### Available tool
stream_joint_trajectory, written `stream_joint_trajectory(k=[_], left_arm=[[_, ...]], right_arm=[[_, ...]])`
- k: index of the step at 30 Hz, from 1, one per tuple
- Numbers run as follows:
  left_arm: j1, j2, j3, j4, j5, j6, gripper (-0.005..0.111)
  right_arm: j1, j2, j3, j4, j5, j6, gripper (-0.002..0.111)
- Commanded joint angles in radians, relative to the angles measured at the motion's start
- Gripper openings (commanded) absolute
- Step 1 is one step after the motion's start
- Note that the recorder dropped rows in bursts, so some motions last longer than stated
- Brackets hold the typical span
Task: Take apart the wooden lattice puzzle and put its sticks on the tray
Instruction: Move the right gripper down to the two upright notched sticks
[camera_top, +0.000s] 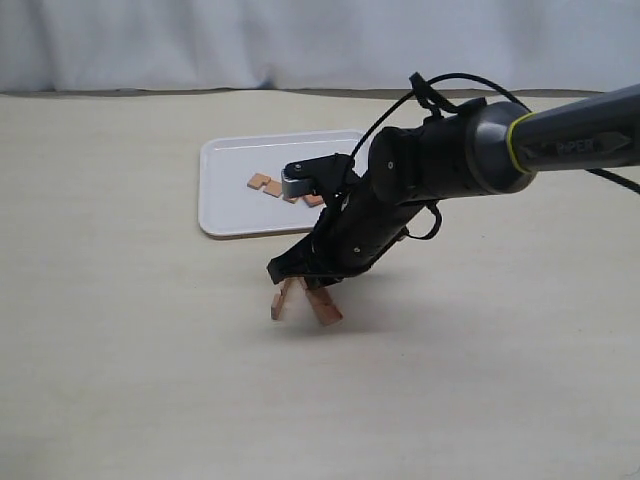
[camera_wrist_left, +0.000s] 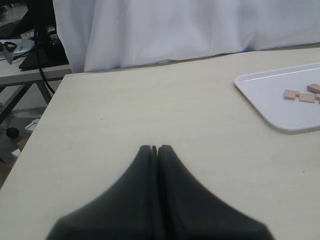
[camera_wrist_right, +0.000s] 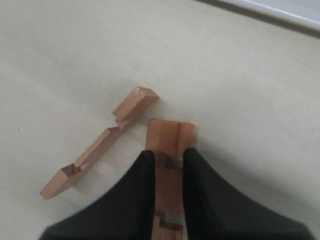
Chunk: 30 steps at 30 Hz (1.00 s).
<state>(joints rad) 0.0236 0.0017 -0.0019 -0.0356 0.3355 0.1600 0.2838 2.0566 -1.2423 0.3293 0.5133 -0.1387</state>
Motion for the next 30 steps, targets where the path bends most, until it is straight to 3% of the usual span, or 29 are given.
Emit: stream_joint_trajectory(k=[1, 9, 18, 21, 28, 30], left_arm=[[-0.002, -0.002, 0.002, -0.001, -0.013, -0.001, 0.000], [-0.002, -0.002, 0.002, -0.001, -0.013, -0.001, 0.000], [-0.002, -0.002, 0.002, -0.001, -0.013, -0.001, 0.000], [-0.002, -0.002, 0.002, -0.001, -0.013, -0.001, 0.000], [-0.002, -0.002, 0.002, 0.001, -0.015, -0.001, 0.000], [-0.002, -0.002, 0.002, 0.001, -0.015, -0.001, 0.000]], right_arm=[[0.001, 0.002, -0.001, 0.001, 0.012, 0.004, 0.005], [0.001, 0.000, -0.001, 0.001, 0.037, -0.012, 0.005], [0.001, -0.069, -0.001, -0.041, 0.185, -0.255, 0.005], [0.017, -0.114, -0.001, -0.116, 0.196, -0.203, 0.005], [0.116, -0.178, -0.001, -0.553, 0.278, 0.161, 0.005], [0.139, -0.178, -0.001, -0.582, 0.304, 0.196, 0.005]])
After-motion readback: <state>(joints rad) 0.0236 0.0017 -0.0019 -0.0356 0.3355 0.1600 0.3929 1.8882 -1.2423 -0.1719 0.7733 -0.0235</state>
